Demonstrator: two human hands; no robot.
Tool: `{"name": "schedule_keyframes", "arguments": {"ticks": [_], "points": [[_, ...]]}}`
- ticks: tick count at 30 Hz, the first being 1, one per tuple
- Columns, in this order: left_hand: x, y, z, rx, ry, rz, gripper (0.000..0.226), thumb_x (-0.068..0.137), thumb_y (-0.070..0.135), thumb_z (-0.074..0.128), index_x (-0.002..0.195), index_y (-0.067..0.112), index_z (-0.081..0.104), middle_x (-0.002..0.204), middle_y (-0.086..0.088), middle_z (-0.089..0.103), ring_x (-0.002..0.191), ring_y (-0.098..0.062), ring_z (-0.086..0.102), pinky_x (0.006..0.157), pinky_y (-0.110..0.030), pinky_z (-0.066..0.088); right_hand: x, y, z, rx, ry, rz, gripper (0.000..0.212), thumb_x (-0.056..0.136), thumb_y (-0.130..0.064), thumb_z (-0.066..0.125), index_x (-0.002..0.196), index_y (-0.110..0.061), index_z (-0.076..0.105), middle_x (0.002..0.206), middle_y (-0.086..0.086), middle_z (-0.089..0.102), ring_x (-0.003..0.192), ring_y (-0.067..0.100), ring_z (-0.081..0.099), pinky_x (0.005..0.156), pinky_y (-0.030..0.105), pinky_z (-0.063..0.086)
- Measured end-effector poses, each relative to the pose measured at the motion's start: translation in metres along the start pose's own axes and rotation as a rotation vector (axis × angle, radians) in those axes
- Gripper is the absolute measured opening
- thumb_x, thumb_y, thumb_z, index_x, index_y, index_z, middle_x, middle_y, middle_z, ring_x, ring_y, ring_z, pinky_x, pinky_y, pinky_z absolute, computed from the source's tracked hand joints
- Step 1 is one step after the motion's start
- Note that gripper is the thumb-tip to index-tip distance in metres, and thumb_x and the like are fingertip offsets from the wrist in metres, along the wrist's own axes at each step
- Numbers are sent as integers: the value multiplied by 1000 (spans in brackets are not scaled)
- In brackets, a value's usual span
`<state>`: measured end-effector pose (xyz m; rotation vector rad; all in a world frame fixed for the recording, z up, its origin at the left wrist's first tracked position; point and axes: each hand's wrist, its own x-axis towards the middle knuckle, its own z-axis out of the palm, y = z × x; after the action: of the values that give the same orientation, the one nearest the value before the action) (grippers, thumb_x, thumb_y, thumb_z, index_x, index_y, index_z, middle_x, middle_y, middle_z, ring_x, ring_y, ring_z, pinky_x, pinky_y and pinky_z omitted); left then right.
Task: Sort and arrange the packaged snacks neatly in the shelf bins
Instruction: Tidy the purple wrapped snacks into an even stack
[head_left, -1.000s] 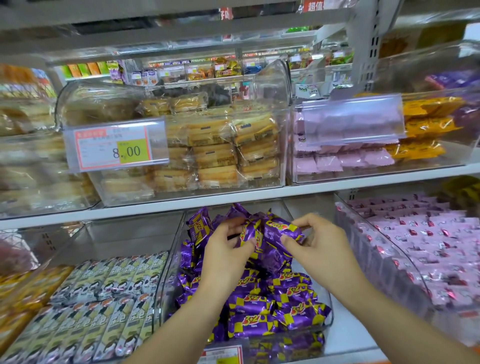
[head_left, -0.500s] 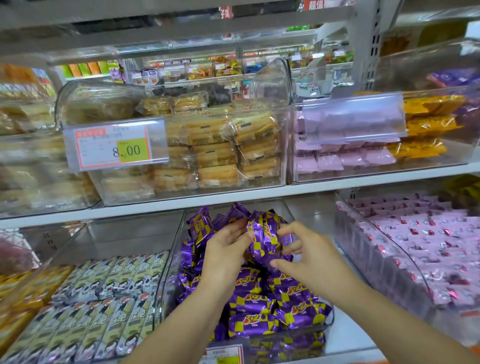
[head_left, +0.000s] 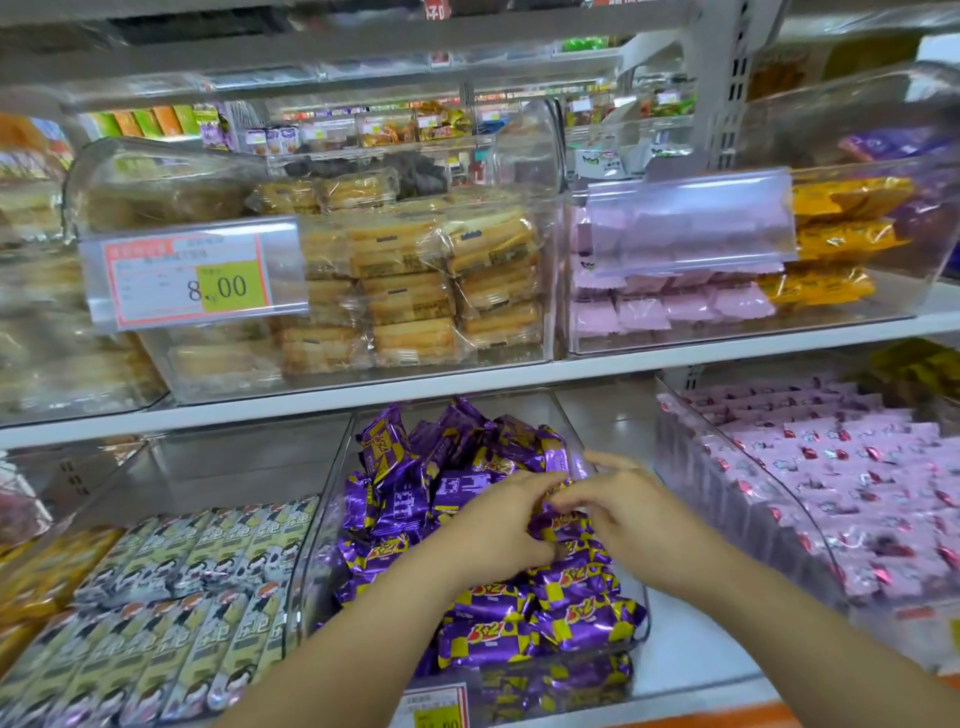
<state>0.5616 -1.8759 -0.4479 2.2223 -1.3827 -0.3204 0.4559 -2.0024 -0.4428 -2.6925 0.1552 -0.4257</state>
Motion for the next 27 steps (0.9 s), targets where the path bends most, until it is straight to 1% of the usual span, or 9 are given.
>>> {"name": "schedule_keyframes", "arguments": {"ticks": [2,4,6,8,11,15,19,22,27], "points": [[2,-2,-2,65,-28,-11,71,84,26,70,146,27,33,134,2,37,108,-9,43,83,-14,31,1,2,-11,154,127,58,41,87,7,46,105,-18,72,104,-4,70,99,5,59,95,18,43],[4,-3,-7,119,-77,-21,74,88,31,66,149,27,25,142,-1,34,119,-14,42,84,-11,27,1,9,-21,169,221,99,39,85,7,49,101,-18,73,97,-6,71,89,2,60,80,2,39],[5,-6,-10,145,-128,-35,76,89,35,64,151,28,19,152,-1,30,136,-16,32,98,-15,26,0,15,-24,143,228,116,35,85,5,51,104,-16,71,101,-5,70,92,3,58,74,-5,30],[5,-8,-12,164,-169,-57,77,89,40,62,151,30,18,155,3,27,141,-15,27,106,-22,26,-3,17,-21,106,172,145,31,87,-1,53,110,-17,69,110,-5,66,101,7,57,76,2,30],[9,-11,-19,196,-209,-101,74,88,44,62,149,31,23,153,4,32,139,-17,30,106,-26,29,-4,22,-11,112,89,182,34,90,-4,51,115,-21,65,120,-3,62,113,13,54,89,15,34],[14,-14,-21,225,-285,-132,66,91,41,58,147,26,27,151,0,36,136,-17,35,107,-26,31,-3,24,-6,171,28,201,39,91,-3,44,114,-26,65,119,-8,64,98,17,64,87,27,48],[18,-15,-14,316,-370,-122,63,96,40,49,151,26,19,155,-3,26,141,-21,27,112,-32,26,-2,25,-7,159,25,196,40,91,-2,43,115,-26,65,119,-7,64,104,11,59,87,19,44],[21,-16,-14,376,-362,-86,60,97,39,48,150,29,22,147,-5,35,136,-24,33,109,-34,30,-2,25,-6,146,27,184,41,91,-2,42,116,-25,65,120,-6,63,108,8,56,85,15,39],[15,-23,-20,422,-238,-87,55,90,52,52,142,39,38,138,-5,49,132,-24,35,103,-36,34,-1,22,-7,112,44,138,39,94,-2,40,113,-22,66,122,-7,56,112,11,53,95,26,40]]}}
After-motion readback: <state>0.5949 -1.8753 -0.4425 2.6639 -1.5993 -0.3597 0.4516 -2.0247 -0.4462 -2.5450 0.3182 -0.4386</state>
